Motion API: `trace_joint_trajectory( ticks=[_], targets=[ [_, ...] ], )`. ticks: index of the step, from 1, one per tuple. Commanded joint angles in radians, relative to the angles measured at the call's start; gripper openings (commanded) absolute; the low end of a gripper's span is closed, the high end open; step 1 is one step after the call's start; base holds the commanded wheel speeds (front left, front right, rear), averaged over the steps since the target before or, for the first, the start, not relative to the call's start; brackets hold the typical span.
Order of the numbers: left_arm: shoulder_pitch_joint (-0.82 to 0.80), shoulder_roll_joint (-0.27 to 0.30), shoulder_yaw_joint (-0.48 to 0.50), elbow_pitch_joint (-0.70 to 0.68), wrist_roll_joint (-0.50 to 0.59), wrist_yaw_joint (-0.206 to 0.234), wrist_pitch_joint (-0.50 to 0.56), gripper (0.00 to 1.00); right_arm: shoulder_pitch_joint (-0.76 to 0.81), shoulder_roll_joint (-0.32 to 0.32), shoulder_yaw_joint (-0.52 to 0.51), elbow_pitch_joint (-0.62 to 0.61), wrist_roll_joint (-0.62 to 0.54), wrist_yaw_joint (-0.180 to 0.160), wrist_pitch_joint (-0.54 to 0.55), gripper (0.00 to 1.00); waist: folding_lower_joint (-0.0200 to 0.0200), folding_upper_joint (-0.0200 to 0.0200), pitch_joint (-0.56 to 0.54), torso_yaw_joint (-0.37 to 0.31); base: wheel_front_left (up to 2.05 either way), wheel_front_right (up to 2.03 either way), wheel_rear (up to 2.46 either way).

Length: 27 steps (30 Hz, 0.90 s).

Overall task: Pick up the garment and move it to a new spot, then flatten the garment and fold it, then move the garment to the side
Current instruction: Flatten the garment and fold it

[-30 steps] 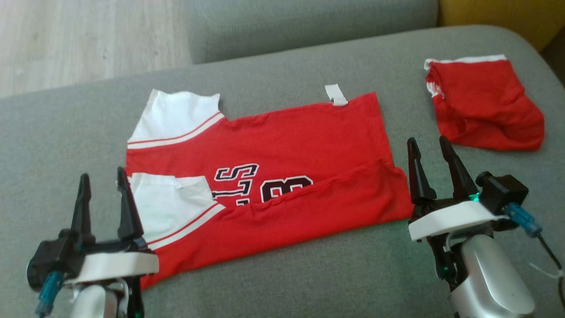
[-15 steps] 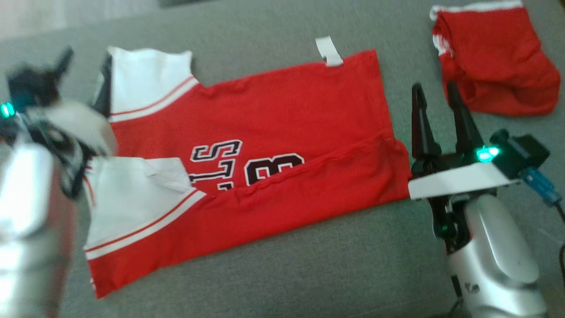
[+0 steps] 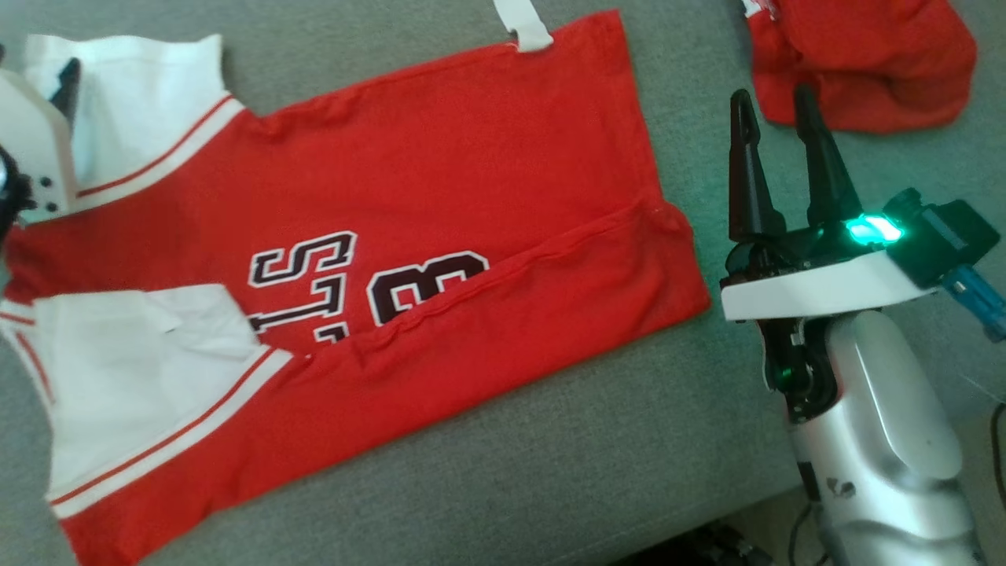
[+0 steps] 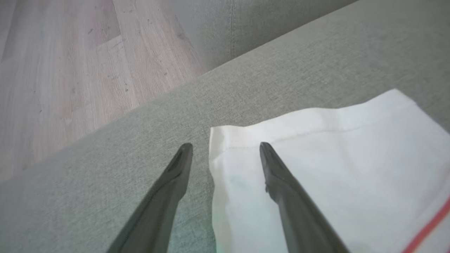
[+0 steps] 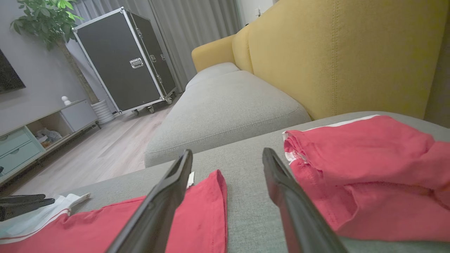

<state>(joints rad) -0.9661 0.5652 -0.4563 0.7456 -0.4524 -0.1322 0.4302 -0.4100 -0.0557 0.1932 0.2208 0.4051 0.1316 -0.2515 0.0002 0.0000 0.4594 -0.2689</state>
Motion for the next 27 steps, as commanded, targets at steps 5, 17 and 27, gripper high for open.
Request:
trace_joint_trajectory(
  ticks=[5,17,27],
  targets=[
    [-0.082,0.074,-0.026,0.046,-0.053,0.002,0.031,1.0,-0.021,0.005,0.016,-0.044,0.007,-0.001,-0.01,1.0,-0.0002,0.0,0.025,-0.023,0.0,0.0,0.0],
    [-0.082,0.055,-0.08,0.093,-0.218,0.002,0.082,0.0,-0.026,0.005,-0.005,-0.031,-0.013,-0.001,-0.01,1.0,-0.0002,0.0,0.011,-0.003,0.0,0.0,0.0],
    [-0.07,0.016,-0.107,0.045,-0.221,0.002,-0.234,0.0,-0.034,0.005,-0.026,0.019,-0.106,-0.001,-0.01,1.0,-0.0002,0.0,-0.079,0.066,0.0,0.0,0.0]
  ],
)
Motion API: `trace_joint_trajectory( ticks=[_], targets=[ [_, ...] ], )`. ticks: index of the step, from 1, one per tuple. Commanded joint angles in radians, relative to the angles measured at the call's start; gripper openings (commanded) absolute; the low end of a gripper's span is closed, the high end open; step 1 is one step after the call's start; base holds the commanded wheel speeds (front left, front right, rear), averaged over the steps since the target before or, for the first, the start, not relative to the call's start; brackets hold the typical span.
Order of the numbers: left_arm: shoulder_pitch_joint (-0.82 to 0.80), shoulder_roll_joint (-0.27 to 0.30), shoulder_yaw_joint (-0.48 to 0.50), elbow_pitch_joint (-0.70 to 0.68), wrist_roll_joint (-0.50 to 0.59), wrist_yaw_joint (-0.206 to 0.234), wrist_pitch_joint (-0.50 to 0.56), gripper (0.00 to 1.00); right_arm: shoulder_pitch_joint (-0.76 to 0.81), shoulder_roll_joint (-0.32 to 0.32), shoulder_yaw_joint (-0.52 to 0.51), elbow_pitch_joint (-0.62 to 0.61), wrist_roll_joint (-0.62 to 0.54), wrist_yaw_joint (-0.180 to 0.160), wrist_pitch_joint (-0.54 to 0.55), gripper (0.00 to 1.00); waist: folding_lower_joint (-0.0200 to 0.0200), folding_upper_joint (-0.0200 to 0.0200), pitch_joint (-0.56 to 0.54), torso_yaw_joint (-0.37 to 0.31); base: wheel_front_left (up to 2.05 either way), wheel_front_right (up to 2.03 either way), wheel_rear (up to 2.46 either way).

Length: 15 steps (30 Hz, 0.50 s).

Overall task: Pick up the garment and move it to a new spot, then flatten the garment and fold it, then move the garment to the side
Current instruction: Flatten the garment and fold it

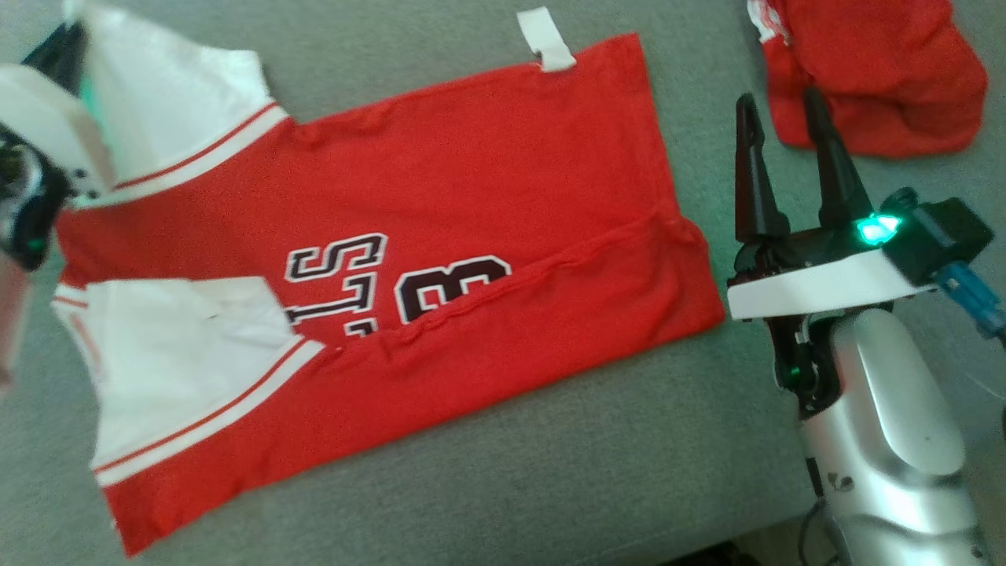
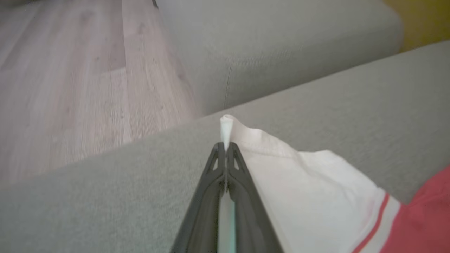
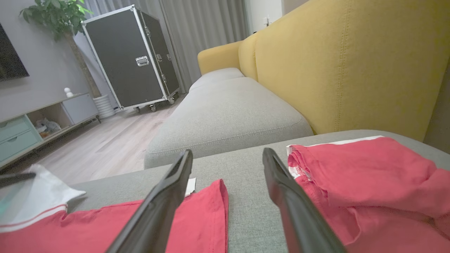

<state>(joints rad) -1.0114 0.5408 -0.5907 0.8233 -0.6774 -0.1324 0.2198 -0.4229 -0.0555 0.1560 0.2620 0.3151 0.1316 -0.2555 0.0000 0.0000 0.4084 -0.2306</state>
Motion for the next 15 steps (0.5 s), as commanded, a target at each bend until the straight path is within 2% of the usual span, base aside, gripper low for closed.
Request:
trace_joint_trajectory(
  ticks=[1,7,12,15],
  targets=[
    [-0.02,0.036,0.02,-0.049,0.017,0.002,-0.07,0.0,-0.026,0.005,0.005,-0.007,-0.039,-0.001,-0.006,1.0,0.0,0.0,-0.041,0.039,0.0,0.0,0.0],
    [0.041,-0.01,-0.011,-0.15,0.051,0.011,-0.233,0.0,-0.087,-0.005,-0.024,0.101,-0.144,-0.001,0.063,1.0,0.0,0.0,-0.105,0.127,0.0,0.0,0.0],
    [0.117,-0.031,-0.026,-0.264,0.051,0.038,-0.269,0.0,-0.166,-0.046,-0.044,0.217,-0.154,-0.001,0.182,1.0,0.0,0.0,-0.137,0.198,0.0,0.0,0.0],
    [0.178,-0.037,-0.043,-0.372,0.05,0.064,-0.264,0.0,-0.246,-0.089,-0.045,0.347,-0.141,-0.001,0.273,1.0,0.0,0.0,-0.141,0.243,0.0,0.0,0.0]
  ],
)
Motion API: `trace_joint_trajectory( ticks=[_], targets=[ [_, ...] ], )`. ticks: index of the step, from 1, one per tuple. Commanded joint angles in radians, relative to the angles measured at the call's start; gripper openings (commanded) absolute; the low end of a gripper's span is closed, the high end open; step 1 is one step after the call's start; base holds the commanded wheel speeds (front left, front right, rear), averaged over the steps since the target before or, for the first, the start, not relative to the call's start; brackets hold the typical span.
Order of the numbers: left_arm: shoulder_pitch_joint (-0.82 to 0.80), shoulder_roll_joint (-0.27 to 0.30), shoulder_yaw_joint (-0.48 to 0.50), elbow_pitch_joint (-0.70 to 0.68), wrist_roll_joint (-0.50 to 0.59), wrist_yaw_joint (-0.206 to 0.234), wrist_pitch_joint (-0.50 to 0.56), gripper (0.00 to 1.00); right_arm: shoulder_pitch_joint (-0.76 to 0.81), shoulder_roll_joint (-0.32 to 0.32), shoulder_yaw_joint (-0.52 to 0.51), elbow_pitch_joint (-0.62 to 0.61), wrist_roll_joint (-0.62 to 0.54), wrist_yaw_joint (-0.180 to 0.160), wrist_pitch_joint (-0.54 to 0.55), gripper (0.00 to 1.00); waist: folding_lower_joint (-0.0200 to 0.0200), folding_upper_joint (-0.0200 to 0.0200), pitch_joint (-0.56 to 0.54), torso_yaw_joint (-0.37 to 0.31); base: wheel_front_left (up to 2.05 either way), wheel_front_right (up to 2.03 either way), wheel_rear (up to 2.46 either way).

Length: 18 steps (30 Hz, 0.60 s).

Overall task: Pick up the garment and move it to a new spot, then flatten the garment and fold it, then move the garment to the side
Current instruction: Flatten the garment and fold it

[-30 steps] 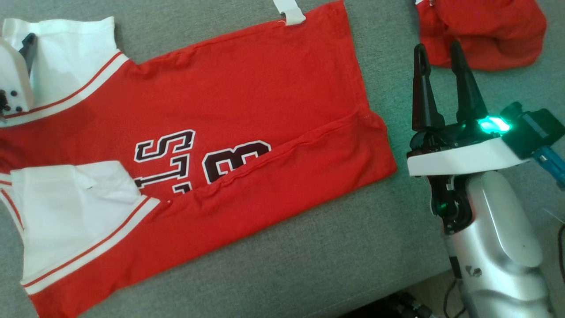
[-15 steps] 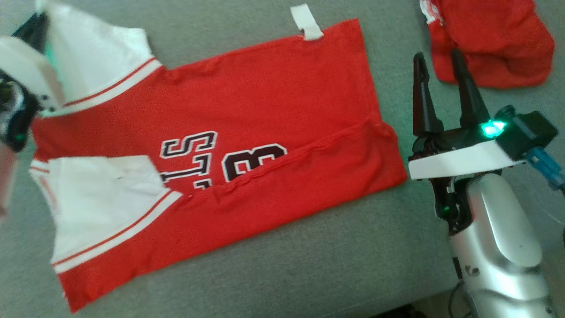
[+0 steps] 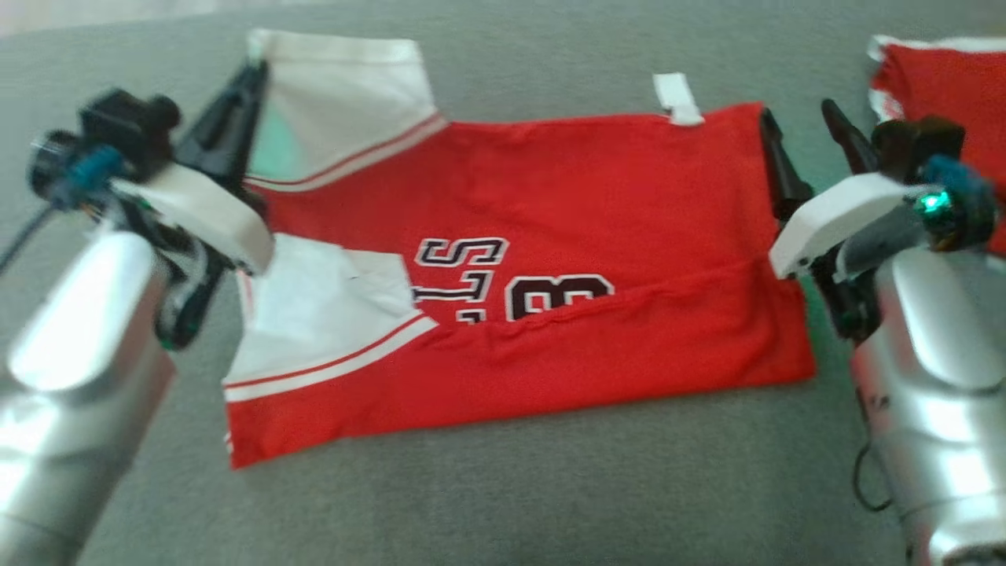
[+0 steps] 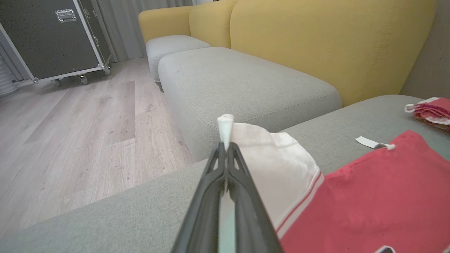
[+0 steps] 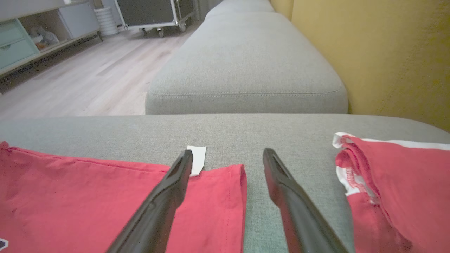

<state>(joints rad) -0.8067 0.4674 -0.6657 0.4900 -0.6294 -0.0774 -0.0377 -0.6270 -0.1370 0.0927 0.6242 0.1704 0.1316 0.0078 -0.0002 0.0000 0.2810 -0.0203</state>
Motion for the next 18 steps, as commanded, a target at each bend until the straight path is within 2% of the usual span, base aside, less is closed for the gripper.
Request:
trace_joint_trajectory(
  ticks=[1,9,18],
  targets=[
    [-0.011,0.036,0.028,-0.066,0.003,0.016,-0.006,0.0,-0.062,-0.019,0.022,0.021,0.002,-0.001,0.031,1.0,0.0002,0.0,-0.014,0.042,0.0,0.0,0.0],
    [0.072,0.03,-0.006,-0.233,0.002,0.053,0.019,0.0,-0.202,-0.074,0.023,0.291,-0.025,-0.001,0.115,1.0,0.0002,0.0,0.01,0.094,0.0,0.0,0.0],
    [0.066,0.04,-0.021,-0.294,0.015,0.067,0.046,0.0,-0.308,-0.098,0.036,0.467,-0.038,-0.001,0.129,1.0,0.0002,0.0,0.054,0.121,0.0,0.0,0.0]
  ],
)
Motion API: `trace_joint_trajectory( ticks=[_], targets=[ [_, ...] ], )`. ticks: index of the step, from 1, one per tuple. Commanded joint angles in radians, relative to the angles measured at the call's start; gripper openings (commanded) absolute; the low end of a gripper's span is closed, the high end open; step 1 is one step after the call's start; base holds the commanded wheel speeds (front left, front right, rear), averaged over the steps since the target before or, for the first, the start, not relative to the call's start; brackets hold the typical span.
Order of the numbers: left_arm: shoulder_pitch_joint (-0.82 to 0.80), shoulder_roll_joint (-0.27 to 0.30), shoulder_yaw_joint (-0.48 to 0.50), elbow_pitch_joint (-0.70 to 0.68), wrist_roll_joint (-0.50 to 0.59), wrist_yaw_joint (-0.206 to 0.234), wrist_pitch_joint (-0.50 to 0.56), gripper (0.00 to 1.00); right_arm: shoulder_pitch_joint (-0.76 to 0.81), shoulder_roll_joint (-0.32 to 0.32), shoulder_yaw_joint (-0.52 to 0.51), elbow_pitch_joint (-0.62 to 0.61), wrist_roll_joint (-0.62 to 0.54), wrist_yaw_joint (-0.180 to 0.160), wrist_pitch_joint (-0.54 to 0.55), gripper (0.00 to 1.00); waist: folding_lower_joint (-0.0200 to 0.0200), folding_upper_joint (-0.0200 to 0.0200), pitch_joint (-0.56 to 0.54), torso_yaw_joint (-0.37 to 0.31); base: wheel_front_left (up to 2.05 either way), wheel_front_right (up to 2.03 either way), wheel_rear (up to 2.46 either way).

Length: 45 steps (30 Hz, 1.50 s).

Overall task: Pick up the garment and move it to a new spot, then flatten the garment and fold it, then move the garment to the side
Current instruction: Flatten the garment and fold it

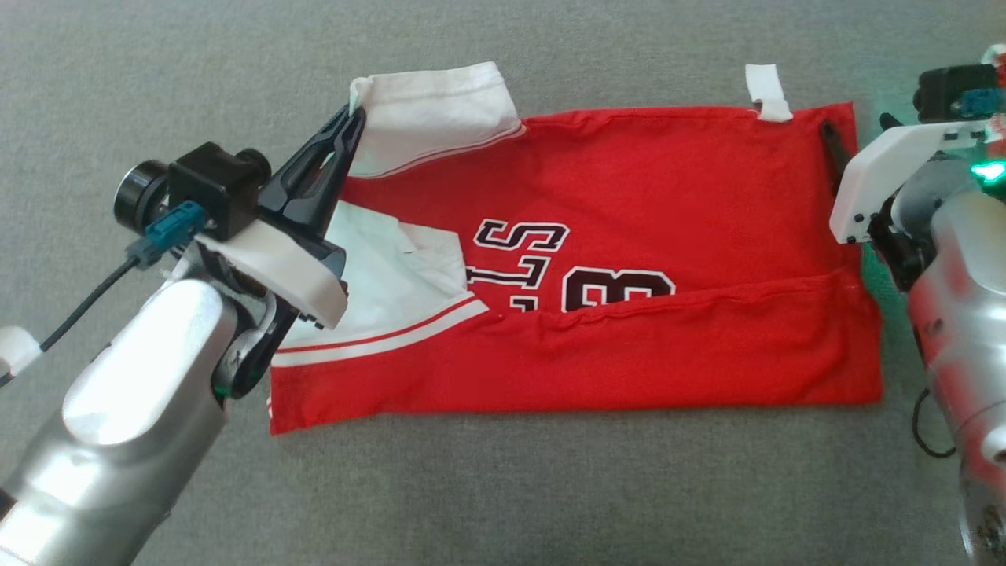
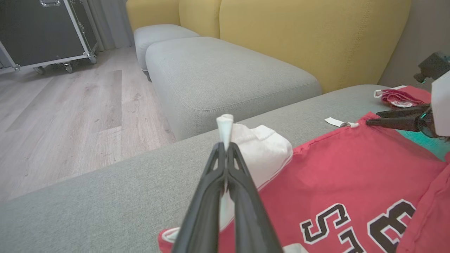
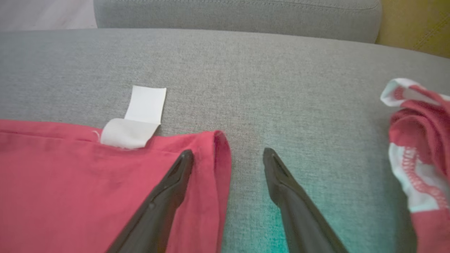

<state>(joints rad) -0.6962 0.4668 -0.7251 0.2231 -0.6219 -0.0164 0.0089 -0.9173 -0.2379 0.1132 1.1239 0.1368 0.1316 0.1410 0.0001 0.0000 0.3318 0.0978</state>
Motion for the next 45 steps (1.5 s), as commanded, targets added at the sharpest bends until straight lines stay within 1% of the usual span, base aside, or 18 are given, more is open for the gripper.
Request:
trace_joint_trajectory(
  ticks=[1,7,8,9,10,14,20,26,31,34,35,36,39,45],
  targets=[
    [-0.047,0.041,0.038,-0.03,0.008,0.007,0.001,0.0,-0.026,0.003,0.019,-0.016,-0.008,-0.001,-0.006,1.0,-0.0001,0.0,0.007,0.005,0.0,0.0,0.0],
    [-0.058,0.043,0.036,-0.026,0.006,0.011,0.011,0.0,-0.063,0.009,0.047,0.058,-0.012,-0.001,-0.022,1.0,-0.0001,0.0,0.022,0.011,0.0,0.0,0.0],
    [-0.06,0.044,0.037,-0.021,0.006,0.012,0.012,0.0,-0.067,0.013,0.056,0.066,-0.008,-0.001,-0.022,0.59,-0.0001,0.0,0.023,0.011,0.0,0.0,0.0],
    [-0.062,0.045,0.038,-0.015,0.006,0.012,0.012,0.0,-0.071,0.017,0.064,0.073,-0.003,-0.001,-0.024,0.13,-0.0001,0.0,0.023,0.009,0.0,0.0,0.0],
    [-0.064,0.046,0.039,-0.009,0.005,0.013,0.011,0.0,-0.074,0.018,0.074,0.079,0.0,-0.001,-0.028,0.0,-0.0001,0.0,0.023,0.007,0.0,0.0,0.0],
    [-0.071,0.056,0.055,0.027,0.001,0.022,-0.002,0.0,-0.088,0.033,0.126,0.081,0.033,-0.001,-0.04,0.0,-0.0001,0.0,0.02,-0.014,0.0,0.0,0.0],
    [-0.109,0.075,0.086,0.111,-0.003,0.028,-0.023,0.0,-0.126,0.035,0.167,0.032,0.136,-0.001,-0.124,0.0,-0.0001,0.0,0.019,-0.058,0.0,0.0,0.0],
    [-0.218,0.087,0.105,0.247,0.018,0.008,-0.057,0.0,-0.17,0.028,0.207,-0.028,0.247,-0.001,-0.208,0.0,-0.0001,0.0,0.032,-0.1,0.0,0.0,0.0],
    [-0.343,0.071,0.11,0.37,0.054,-0.018,-0.128,0.0,-0.21,0.021,0.237,-0.055,0.31,-0.001,-0.286,0.0,-0.0001,0.0,0.044,-0.124,0.0,0.0,0.0],
    [-0.404,0.05,0.115,0.442,0.063,-0.032,-0.185,0.0,-0.228,0.022,0.258,-0.062,0.341,-0.001,-0.325,0.0,-0.0001,0.0,0.045,-0.131,0.0,0.0,0.0],
    [-0.419,0.041,0.116,0.465,0.065,-0.035,-0.199,0.0,-0.229,0.025,0.271,-0.061,0.351,-0.001,-0.325,0.0,-0.0001,0.0,0.043,-0.132,0.0,0.0,0.0],
    [-0.437,0.024,0.111,0.505,0.068,-0.045,-0.218,0.0,-0.228,0.022,0.31,-0.059,0.364,-0.001,-0.316,0.0,-0.0001,0.0,0.038,-0.132,0.0,0.0,0.0],
    [-0.442,0.01,0.099,0.536,0.072,-0.06,-0.231,0.0,-0.22,0.012,0.339,-0.058,0.382,-0.001,-0.315,0.0,-0.0001,0.0,0.03,-0.129,0.0,0.0,0.0],
    [-0.403,-0.005,0.057,0.593,0.062,-0.097,-0.245,0.0,-0.176,-0.025,0.407,-0.068,0.47,-0.001,-0.296,0.0,-0.0001,0.0,-0.007,-0.108,0.0,0.0,0.0]
  ],
)
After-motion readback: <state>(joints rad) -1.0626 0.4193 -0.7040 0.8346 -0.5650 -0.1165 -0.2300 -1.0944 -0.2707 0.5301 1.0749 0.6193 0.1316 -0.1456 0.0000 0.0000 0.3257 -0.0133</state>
